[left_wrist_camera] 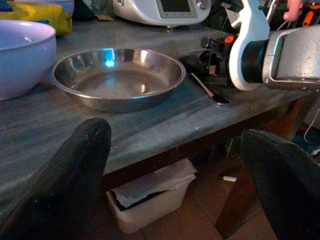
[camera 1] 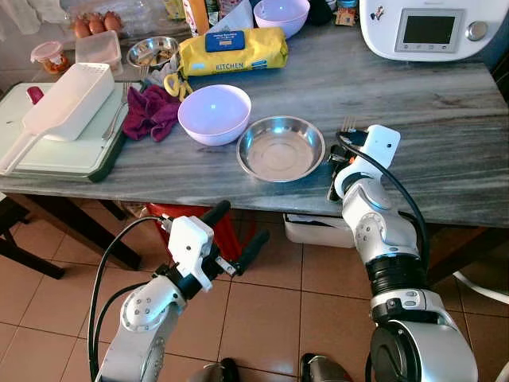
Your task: Setting the table
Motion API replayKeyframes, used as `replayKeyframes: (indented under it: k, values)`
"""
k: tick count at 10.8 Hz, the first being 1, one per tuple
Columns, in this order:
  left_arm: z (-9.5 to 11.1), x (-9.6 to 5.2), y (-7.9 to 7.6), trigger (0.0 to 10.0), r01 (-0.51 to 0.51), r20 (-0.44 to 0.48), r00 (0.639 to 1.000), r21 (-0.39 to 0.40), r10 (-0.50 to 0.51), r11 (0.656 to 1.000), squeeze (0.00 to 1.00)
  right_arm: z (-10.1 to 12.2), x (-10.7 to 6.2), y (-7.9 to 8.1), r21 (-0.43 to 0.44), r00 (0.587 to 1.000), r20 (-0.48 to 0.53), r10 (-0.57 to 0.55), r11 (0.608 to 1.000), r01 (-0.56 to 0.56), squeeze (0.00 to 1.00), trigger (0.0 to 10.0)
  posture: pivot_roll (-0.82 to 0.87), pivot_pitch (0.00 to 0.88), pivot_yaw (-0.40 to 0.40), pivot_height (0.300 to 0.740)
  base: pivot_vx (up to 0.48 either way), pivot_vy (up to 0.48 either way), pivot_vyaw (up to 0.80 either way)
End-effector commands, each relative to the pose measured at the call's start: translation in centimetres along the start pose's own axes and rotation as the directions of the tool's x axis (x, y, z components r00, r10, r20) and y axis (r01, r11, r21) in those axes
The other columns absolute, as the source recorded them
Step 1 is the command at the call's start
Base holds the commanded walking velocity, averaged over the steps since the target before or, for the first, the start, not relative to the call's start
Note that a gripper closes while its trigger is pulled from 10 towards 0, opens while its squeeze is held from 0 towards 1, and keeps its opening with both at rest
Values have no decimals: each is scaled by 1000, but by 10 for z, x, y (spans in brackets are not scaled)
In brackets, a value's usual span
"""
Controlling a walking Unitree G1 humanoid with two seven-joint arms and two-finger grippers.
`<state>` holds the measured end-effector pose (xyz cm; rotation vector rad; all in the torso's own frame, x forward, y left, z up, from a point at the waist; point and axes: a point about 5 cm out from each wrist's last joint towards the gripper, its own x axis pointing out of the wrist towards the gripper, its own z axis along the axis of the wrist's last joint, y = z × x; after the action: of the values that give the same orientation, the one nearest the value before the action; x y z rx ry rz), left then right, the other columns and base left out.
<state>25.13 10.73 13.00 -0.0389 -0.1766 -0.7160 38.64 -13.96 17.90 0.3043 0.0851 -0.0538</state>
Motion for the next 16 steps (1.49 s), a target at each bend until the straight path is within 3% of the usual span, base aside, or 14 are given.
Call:
replayKeyframes:
  k: [1,4,6,7,9,13,16]
  values:
    - [4,0,-1,10000,-1,5,1000,7,1,1000,0,0,0,-2,1,1000,-4,-16,1000,16,1000,10000,-81,226,94,740,0,0,0]
    - [8,2,-1,10000,-9,8,1000,4,9,1000,0,3,-3,-7,-16,1000,9,-14,1000,14,1000,10000,-87,217,92,740,0,0,0]
    - [10,2,0,10000,-14,10,1000,5,14,1000,0,-10,-3,-8,-62,998,-59,-10,998,6,1000,10000,-87,214,93,740,0,0,0]
    - [10,2,0,10000,-16,10,1000,6,16,1000,0,-8,-4,-8,-67,999,-47,-6,998,3,969,10000,-84,212,94,740,0,0,0]
    - [11,2,0,10000,-24,12,1000,9,24,1000,0,-7,-9,-11,-96,1000,-23,-5,995,3,1000,10000,-83,208,95,740,0,0,0]
    - [8,9,7,10000,-54,37,998,10,53,999,0,19,-29,-4,-249,970,230,75,968,-16,1000,10000,-86,175,102,740,0,0,0]
    - [4,13,14,10000,-79,53,996,11,78,997,0,20,-53,-8,-336,939,324,116,942,-1,1000,10000,-93,141,97,740,0,0,0]
